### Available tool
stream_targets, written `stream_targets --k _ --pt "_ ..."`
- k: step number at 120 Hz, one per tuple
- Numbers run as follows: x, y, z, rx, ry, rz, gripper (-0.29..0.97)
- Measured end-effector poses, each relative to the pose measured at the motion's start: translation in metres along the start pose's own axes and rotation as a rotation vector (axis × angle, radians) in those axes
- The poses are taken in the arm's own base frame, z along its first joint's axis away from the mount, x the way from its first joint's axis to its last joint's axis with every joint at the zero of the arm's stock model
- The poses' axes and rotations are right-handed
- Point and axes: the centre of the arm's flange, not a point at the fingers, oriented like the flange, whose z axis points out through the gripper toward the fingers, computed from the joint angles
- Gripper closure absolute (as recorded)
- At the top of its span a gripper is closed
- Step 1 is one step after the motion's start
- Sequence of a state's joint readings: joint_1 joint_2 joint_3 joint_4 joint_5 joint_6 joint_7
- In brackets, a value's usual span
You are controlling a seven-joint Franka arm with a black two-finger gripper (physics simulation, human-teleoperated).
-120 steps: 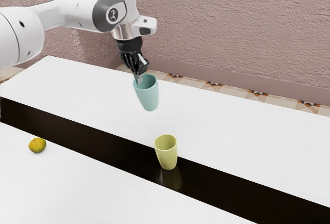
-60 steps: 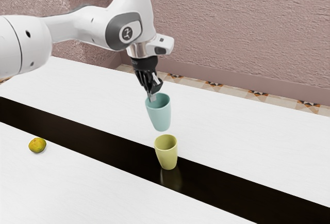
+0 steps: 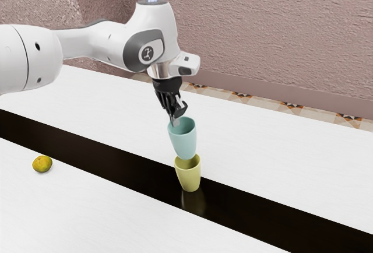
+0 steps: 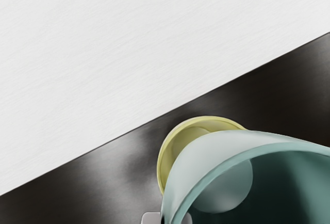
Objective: Place the left cup onto the right cup
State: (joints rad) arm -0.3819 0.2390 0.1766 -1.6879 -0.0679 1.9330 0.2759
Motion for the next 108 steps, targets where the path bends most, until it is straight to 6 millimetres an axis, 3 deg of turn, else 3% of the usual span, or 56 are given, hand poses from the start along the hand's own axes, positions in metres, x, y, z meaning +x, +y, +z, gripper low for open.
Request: stream_targets --k 108 --pt "0.002 0.000 0.026 -0.005 -0.018 -0.020 0.79"
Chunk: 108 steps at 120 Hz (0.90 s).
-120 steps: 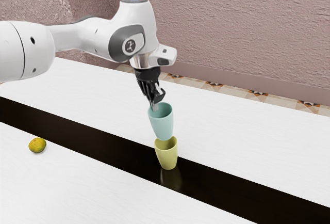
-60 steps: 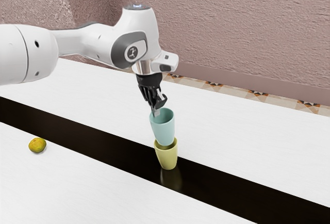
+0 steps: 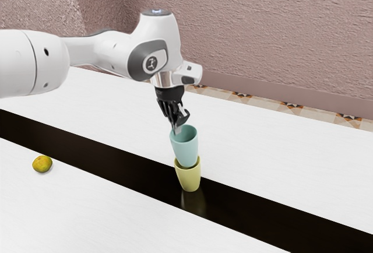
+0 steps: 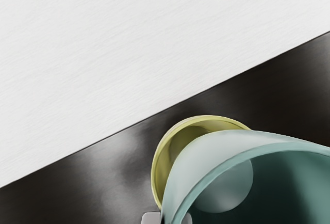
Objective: Place the left cup onto the right cup
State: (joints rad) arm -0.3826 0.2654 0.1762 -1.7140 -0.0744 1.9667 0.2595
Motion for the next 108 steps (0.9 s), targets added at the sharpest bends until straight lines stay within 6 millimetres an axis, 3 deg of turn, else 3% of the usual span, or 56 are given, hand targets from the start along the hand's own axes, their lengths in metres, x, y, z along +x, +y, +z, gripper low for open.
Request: stream_targets --k 31,69,79,91,108 --pt "0.000 -0.003 0.010 -0.006 -0.014 -0.009 0.77" --pt "0.000 0.000 0.000 -0.008 0.000 0.001 0.24" --pt "-0.004 -0.009 -0.021 -0.007 0.029 -0.012 0.17" --pt "-0.011 -0.029 -0.062 -0.002 0.074 -0.042 0.12" --pt "-0.036 -0.080 -0.129 0.004 0.120 -0.130 0.07"
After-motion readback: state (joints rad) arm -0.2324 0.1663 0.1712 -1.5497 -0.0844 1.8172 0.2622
